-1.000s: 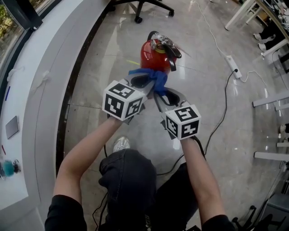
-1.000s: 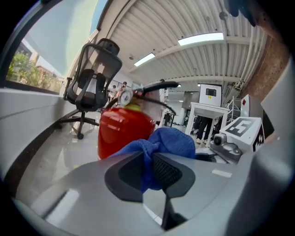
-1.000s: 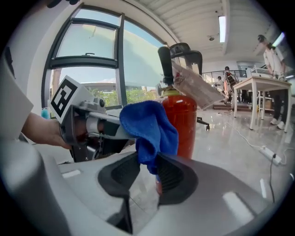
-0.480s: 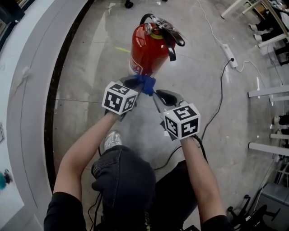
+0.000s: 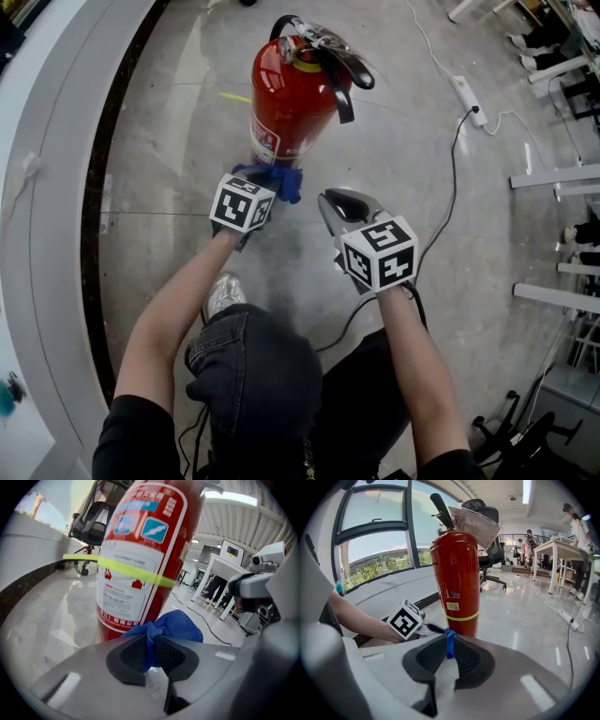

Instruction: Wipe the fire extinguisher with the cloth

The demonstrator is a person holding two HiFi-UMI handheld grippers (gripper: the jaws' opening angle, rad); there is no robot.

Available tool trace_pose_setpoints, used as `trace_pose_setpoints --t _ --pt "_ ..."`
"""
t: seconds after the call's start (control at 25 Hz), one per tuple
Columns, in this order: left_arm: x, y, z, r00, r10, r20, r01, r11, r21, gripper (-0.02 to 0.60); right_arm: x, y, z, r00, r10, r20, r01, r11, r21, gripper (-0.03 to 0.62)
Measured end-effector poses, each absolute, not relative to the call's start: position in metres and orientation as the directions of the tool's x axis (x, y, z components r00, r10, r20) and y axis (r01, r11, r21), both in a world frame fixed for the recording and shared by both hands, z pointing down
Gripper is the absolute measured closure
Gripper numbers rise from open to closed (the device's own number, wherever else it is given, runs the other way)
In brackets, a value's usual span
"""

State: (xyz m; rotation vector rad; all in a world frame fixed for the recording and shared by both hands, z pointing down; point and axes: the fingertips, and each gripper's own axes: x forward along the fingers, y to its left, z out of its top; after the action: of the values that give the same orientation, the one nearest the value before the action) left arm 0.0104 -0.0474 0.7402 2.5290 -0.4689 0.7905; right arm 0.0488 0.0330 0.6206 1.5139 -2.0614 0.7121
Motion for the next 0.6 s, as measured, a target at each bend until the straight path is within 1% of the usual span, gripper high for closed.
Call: trace_pose_setpoints --t 0.2,0.24,0.32,0.36,0.48,0.6 --pt "-0.001 -0.054 0.784 0.725 -0.2 0.659 -0.508 -0.802 0.314 0.534 0.05 0.034 0.623 -0.276 -0.696 0.662 -0.957 0.265 -0.12 0.548" --pt "-0.002 -0.056 0.789 0.717 -0.203 0.667 -0.515 -0.799 0.31 0.534 0.052 0.035 0.622 -0.271 -0.697 0.664 -0.958 0.262 -0.117 0.554" --pt "-0.006 -0.059 0.797 0.699 -0.206 0.685 -0.524 -0.799 0.294 0.534 0.057 0.035 0.621 -0.258 -0.701 0.665 -0.962 0.25 -0.11 0.587" --pt "-0.008 -0.061 0.799 0.691 -0.21 0.692 -0.53 -0.797 0.288 0.534 0.059 0.034 0.62 -0.254 -0.703 0.664 -0.963 0.246 -0.108 0.591" --pt "-0.02 -0.07 0.794 0.674 -0.238 0.699 -0.554 -0.789 0.265 0.534 0.062 0.032 0.613 -0.254 -0.716 0.651 -0.964 0.245 -0.106 0.592" --pt "-0.031 -0.082 0.768 0.685 -0.284 0.67 -0.563 -0.79 0.241 0.534 0.063 0.031 0.602 -0.264 -0.729 0.631 -0.962 0.246 -0.119 0.591"
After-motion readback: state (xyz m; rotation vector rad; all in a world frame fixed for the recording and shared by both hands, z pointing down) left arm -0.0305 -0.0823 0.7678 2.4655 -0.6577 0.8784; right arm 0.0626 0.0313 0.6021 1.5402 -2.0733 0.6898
